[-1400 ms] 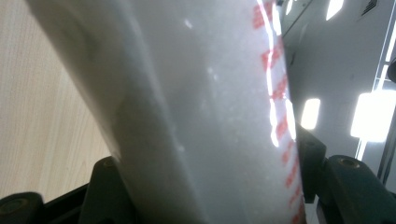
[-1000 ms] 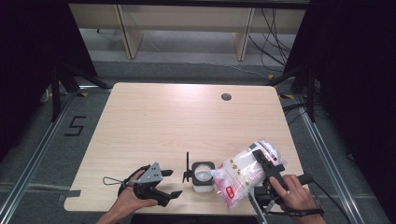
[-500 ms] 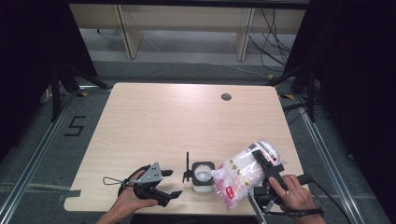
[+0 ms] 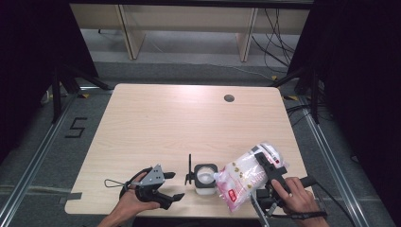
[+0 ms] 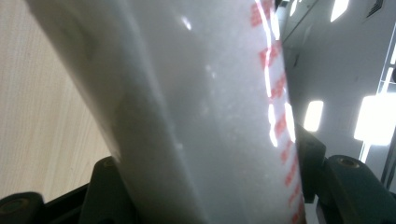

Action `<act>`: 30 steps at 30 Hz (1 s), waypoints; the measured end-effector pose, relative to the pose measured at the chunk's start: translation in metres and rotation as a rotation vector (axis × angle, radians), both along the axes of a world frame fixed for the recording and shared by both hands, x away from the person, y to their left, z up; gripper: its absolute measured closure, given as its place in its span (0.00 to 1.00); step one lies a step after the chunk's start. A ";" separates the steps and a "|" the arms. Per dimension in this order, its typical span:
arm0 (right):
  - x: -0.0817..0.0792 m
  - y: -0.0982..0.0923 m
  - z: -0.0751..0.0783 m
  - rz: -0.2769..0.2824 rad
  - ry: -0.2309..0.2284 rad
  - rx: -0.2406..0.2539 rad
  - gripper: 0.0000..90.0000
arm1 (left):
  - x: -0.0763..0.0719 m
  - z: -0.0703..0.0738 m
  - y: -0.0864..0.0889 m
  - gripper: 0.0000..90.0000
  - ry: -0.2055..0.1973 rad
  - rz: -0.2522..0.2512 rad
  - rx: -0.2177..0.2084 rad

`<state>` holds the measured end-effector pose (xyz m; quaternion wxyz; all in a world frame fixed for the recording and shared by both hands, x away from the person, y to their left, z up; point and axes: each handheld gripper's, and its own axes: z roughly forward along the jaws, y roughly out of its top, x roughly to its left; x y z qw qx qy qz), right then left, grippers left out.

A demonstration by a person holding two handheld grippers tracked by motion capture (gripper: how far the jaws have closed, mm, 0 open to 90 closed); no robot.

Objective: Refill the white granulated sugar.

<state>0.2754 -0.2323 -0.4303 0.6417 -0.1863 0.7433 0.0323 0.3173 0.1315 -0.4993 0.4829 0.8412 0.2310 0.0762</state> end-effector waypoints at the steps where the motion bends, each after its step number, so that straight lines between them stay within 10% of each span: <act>1: 0.000 0.000 -0.003 -0.006 0.006 0.019 0.48 | 0.000 0.000 0.000 0.22 0.000 0.000 -0.001; 30: -0.004 0.002 0.003 -0.045 0.028 -0.023 0.48 | 0.000 0.000 0.000 0.22 0.006 -0.003 -0.006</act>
